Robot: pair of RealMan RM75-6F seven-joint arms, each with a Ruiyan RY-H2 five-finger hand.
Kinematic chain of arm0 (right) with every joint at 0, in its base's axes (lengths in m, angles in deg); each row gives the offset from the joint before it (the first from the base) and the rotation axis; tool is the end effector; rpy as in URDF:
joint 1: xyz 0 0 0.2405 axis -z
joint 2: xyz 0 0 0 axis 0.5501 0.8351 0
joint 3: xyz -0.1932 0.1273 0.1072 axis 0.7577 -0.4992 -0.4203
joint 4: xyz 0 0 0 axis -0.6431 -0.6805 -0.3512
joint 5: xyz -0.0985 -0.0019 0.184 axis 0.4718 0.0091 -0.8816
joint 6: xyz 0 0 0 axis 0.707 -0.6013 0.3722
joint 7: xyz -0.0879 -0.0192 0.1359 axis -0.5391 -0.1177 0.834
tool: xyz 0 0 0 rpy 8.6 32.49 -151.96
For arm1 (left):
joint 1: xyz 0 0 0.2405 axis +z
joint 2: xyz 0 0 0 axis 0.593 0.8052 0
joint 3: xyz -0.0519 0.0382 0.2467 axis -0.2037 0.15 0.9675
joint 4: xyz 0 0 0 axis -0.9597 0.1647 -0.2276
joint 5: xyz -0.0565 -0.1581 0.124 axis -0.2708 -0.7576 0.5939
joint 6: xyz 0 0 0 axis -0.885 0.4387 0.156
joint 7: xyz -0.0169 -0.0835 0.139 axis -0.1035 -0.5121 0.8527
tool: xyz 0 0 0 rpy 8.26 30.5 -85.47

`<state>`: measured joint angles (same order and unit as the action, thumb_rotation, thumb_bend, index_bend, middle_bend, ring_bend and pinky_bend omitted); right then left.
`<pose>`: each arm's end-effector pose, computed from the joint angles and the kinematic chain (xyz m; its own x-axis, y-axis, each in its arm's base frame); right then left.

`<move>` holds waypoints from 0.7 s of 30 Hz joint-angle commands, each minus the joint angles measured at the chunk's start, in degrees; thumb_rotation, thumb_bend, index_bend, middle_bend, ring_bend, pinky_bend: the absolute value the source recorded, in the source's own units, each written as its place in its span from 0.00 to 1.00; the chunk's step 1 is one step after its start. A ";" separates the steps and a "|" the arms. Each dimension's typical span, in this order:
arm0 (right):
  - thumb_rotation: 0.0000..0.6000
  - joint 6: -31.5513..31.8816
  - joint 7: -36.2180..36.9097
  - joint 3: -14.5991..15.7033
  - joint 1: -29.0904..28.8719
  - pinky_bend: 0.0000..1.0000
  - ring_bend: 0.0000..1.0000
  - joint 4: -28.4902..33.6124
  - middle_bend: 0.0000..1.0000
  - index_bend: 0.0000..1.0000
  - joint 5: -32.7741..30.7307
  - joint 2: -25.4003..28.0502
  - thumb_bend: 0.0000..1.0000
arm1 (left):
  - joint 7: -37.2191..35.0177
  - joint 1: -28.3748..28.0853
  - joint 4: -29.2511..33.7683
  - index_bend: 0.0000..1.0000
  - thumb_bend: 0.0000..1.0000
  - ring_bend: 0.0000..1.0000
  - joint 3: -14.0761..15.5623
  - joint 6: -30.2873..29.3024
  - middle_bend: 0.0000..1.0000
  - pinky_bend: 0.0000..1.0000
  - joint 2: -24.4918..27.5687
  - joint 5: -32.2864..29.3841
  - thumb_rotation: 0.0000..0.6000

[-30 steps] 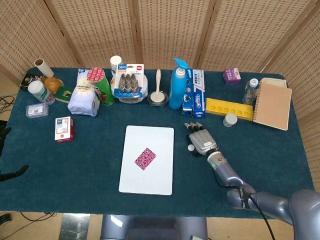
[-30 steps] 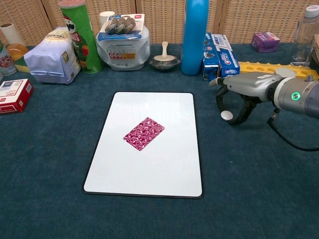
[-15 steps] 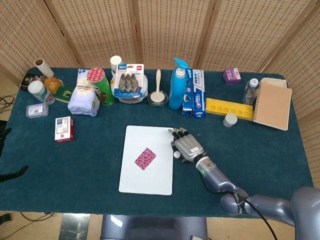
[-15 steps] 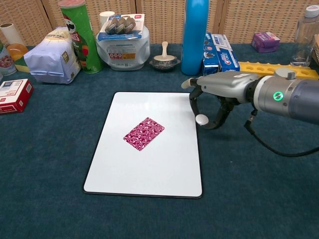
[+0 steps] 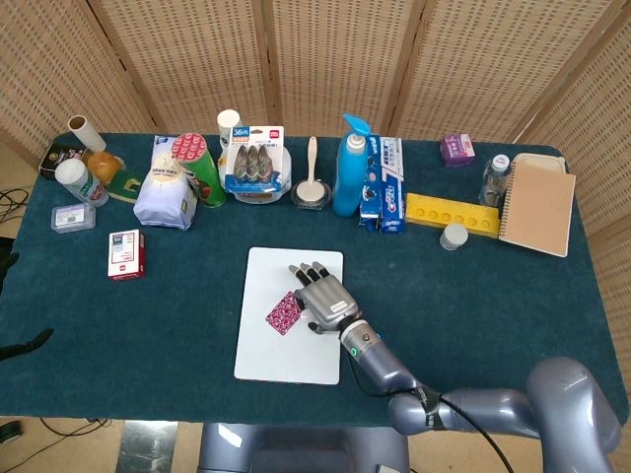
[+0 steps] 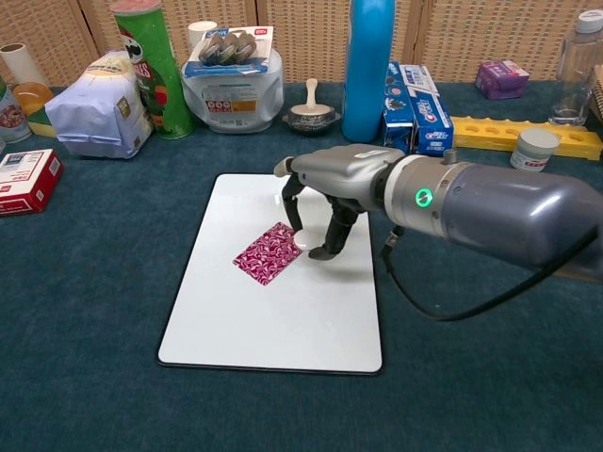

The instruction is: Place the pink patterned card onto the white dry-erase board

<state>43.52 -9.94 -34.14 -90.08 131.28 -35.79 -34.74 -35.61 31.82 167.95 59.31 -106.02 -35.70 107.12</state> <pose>-0.0446 -0.3360 -0.0999 0.5411 -0.3721 0.7542 -0.7957 -0.5168 0.3159 -0.2800 0.2004 0.2114 0.2607 0.0032 0.9654 0.9622 0.0809 -0.2601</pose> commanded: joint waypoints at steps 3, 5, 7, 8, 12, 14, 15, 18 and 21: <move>1.00 1.96 -3.24 -0.82 -2.39 0.02 0.00 -0.96 0.04 0.50 -3.21 -2.95 0.36 | -1.54 0.23 -0.45 0.00 0.12 0.00 0.17 -0.17 0.00 0.09 0.53 0.70 1.00; 1.00 2.52 -4.08 -1.00 -3.02 0.02 0.00 -1.40 0.04 0.50 -4.11 -3.76 0.36 | -2.11 0.26 -0.63 0.00 0.12 0.00 0.28 -0.11 0.00 0.09 0.66 1.02 1.00; 1.00 2.97 -4.91 -1.05 -3.52 0.02 0.00 -1.83 0.04 0.50 -4.90 -4.33 0.36 | -2.47 0.18 -0.78 0.00 0.12 0.00 0.36 0.12 0.00 0.09 0.77 1.20 1.00; 1.00 3.28 -5.54 -1.07 -3.86 0.02 0.00 -2.09 0.04 0.50 -5.33 -4.63 0.36 | -2.60 0.10 -0.84 0.00 0.12 0.00 0.40 0.31 0.00 0.09 0.82 1.27 1.00; 1.00 4.03 -6.72 -1.59 -4.84 0.02 0.00 -2.93 0.04 0.50 -6.63 -5.73 0.36 | -2.63 -0.14 -0.89 0.00 0.12 0.00 0.49 0.76 0.00 0.09 0.92 1.46 1.00; 1.00 4.23 -7.13 -1.89 -5.31 0.02 0.00 -3.58 0.04 0.50 -7.39 -6.39 0.36 | -2.62 -0.22 -0.88 0.00 0.12 0.00 0.54 0.88 0.00 0.09 0.94 1.56 1.00; 1.00 4.33 -7.39 -2.02 -5.56 0.02 0.00 -3.99 0.04 0.50 -7.88 -6.77 0.36 | -2.67 -0.26 -0.88 0.00 0.12 0.00 0.57 0.92 0.00 0.09 0.96 1.69 1.00; 1.00 4.82 -8.63 -2.34 -6.44 0.02 0.00 -5.21 0.04 0.50 -9.08 -7.77 0.36 | -2.50 -0.41 -0.91 0.00 0.12 0.00 0.67 1.13 0.00 0.09 0.91 1.92 1.00; 1.00 5.48 -9.19 -3.00 -7.01 0.02 0.00 -6.10 0.04 0.50 -10.46 -8.95 0.36 | -2.11 -0.62 -0.88 0.00 0.12 0.00 0.74 1.45 0.00 0.09 0.78 1.94 1.00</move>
<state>48.68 -18.86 -36.82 -96.80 125.52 -45.73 -43.23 -37.79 31.25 167.06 60.03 -104.62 -34.90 109.07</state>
